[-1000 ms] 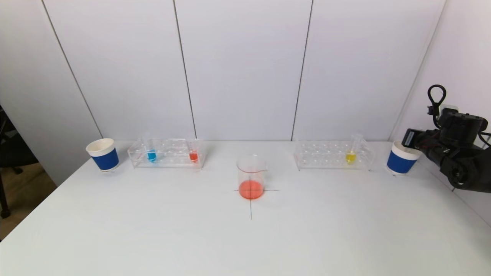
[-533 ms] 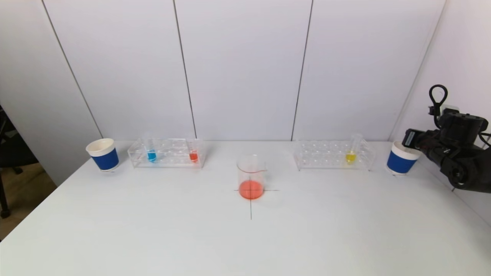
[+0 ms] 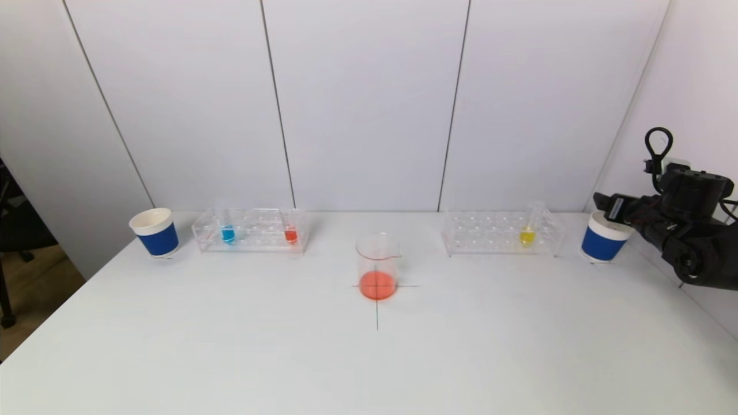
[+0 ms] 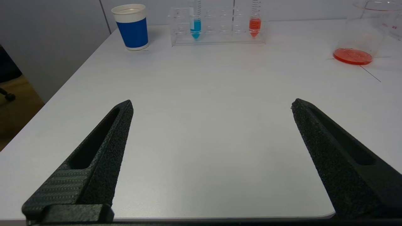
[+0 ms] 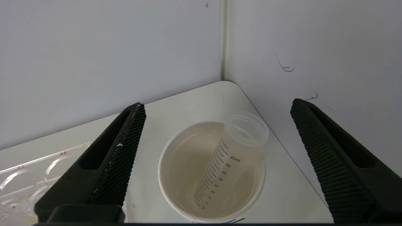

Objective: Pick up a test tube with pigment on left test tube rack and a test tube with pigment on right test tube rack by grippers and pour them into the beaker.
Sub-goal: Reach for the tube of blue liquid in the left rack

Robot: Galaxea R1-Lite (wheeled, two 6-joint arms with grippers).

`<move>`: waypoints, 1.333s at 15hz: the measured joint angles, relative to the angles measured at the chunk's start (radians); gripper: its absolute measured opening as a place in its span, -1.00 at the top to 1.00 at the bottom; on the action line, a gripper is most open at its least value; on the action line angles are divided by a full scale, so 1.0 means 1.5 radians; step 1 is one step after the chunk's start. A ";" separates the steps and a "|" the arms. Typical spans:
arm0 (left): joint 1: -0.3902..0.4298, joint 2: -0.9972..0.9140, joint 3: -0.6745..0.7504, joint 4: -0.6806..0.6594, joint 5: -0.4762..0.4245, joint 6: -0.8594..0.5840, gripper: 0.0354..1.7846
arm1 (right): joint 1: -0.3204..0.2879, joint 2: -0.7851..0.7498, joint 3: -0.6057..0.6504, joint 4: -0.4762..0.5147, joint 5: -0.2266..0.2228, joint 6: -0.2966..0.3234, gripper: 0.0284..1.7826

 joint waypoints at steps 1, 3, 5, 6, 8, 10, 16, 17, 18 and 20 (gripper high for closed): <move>0.000 0.000 0.000 0.000 0.000 0.000 -0.98 | 0.000 -0.001 0.000 0.000 0.000 0.000 -0.96; 0.000 0.000 0.000 0.000 0.000 0.001 -0.98 | 0.000 -0.003 0.000 0.000 0.000 0.000 -0.99; 0.000 0.000 0.000 0.000 0.000 0.000 -0.98 | 0.000 -0.008 0.001 0.000 0.000 -0.001 -0.99; 0.000 0.000 0.000 0.000 0.000 0.000 -0.98 | 0.000 -0.014 0.003 0.000 0.002 -0.001 -0.99; 0.000 0.000 0.000 0.000 0.000 0.000 -0.98 | 0.000 -0.035 0.007 0.003 0.014 -0.001 -0.99; 0.000 0.000 0.000 0.000 0.000 0.000 -0.98 | 0.000 -0.063 0.011 0.010 0.021 -0.003 -0.99; 0.000 0.000 0.000 0.000 0.000 0.000 -0.98 | 0.001 -0.192 0.065 0.026 0.060 -0.010 -0.99; 0.000 0.000 0.000 0.000 0.000 0.000 -0.98 | 0.002 -0.222 0.079 0.037 0.068 -0.010 -0.99; 0.000 0.000 0.000 0.000 0.000 0.000 -0.98 | 0.003 -0.256 0.094 0.049 0.076 -0.011 -0.99; 0.000 0.000 0.000 0.000 0.000 0.000 -0.98 | 0.008 -0.328 0.127 0.075 0.093 -0.011 -0.99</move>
